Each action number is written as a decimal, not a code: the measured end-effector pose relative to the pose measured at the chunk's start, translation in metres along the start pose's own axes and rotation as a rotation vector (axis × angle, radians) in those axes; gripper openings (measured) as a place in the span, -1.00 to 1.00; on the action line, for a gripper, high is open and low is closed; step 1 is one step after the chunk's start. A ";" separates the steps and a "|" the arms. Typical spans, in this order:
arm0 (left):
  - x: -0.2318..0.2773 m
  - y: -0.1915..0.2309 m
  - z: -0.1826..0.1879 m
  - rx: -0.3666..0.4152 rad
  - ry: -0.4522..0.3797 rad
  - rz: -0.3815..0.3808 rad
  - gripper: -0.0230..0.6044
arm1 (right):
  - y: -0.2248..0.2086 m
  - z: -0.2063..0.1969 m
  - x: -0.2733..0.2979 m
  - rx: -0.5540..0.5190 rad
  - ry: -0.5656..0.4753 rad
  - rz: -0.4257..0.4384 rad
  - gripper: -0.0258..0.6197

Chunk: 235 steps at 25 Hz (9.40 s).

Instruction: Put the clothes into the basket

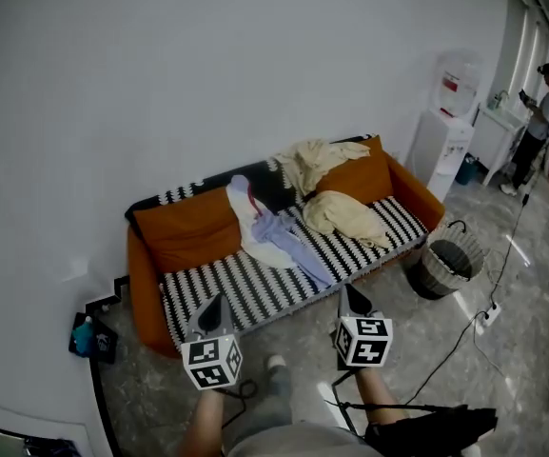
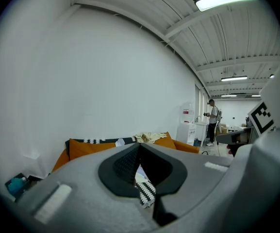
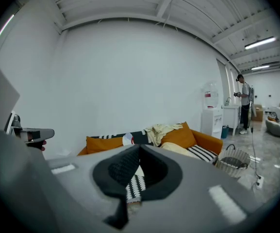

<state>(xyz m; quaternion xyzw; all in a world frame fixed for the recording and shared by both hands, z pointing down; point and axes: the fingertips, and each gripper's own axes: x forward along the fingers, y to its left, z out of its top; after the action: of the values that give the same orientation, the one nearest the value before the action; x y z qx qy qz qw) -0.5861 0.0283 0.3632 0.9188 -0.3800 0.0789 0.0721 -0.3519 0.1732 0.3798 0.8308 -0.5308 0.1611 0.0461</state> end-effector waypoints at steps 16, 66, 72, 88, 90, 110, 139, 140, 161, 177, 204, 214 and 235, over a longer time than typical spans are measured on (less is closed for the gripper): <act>0.235 0.034 0.037 -0.012 0.027 -0.045 -0.92 | -0.045 0.074 0.203 0.020 0.024 -0.008 -0.92; 0.452 0.156 -0.096 -0.167 0.327 0.327 -0.92 | 0.014 -0.019 0.587 -0.111 0.429 0.434 -0.92; 0.450 0.168 -0.123 -0.203 0.338 0.394 -0.92 | 0.030 -0.040 0.610 -0.141 0.448 0.496 -0.91; 0.430 0.204 -0.179 -0.272 0.341 0.531 -0.92 | 0.073 -0.096 0.673 -0.195 0.504 0.663 -0.36; 0.427 0.207 -0.187 -0.282 0.348 0.546 -0.92 | 0.082 -0.105 0.684 -0.243 0.506 0.703 -0.26; 0.405 0.238 -0.229 -0.342 0.367 0.650 -0.92 | 0.125 -0.196 0.764 -0.472 0.566 0.831 -0.06; 0.401 0.224 -0.132 -0.350 0.261 0.507 -0.92 | 0.144 -0.095 0.680 -0.388 0.513 0.778 -0.89; 0.400 0.223 -0.125 -0.341 0.258 0.499 -0.92 | 0.143 -0.086 0.674 -0.382 0.504 0.764 -0.89; 0.368 0.176 0.011 -0.187 0.145 0.230 -0.92 | 0.091 0.103 0.528 -0.199 0.296 0.481 -0.89; 0.396 0.078 0.112 -0.011 0.038 -0.084 -0.92 | 0.006 0.221 0.435 -0.186 0.094 0.215 -0.89; 0.467 -0.290 0.141 0.041 0.007 -0.492 -0.92 | -0.337 0.271 0.258 -0.086 -0.023 -0.157 -0.89; 0.471 -0.464 0.155 0.091 -0.014 -0.621 -0.92 | -0.458 0.281 0.180 -0.045 -0.086 -0.241 -0.89; 0.568 -0.682 0.223 0.135 -0.113 -0.867 -0.92 | -0.672 0.373 0.110 -0.023 -0.217 -0.528 -0.89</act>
<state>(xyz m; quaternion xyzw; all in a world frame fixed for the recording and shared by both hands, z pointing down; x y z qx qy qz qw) 0.3153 0.0732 0.2093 0.9988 0.0431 0.0157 0.0176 0.3752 0.2759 0.1267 0.9520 -0.2999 0.0475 0.0386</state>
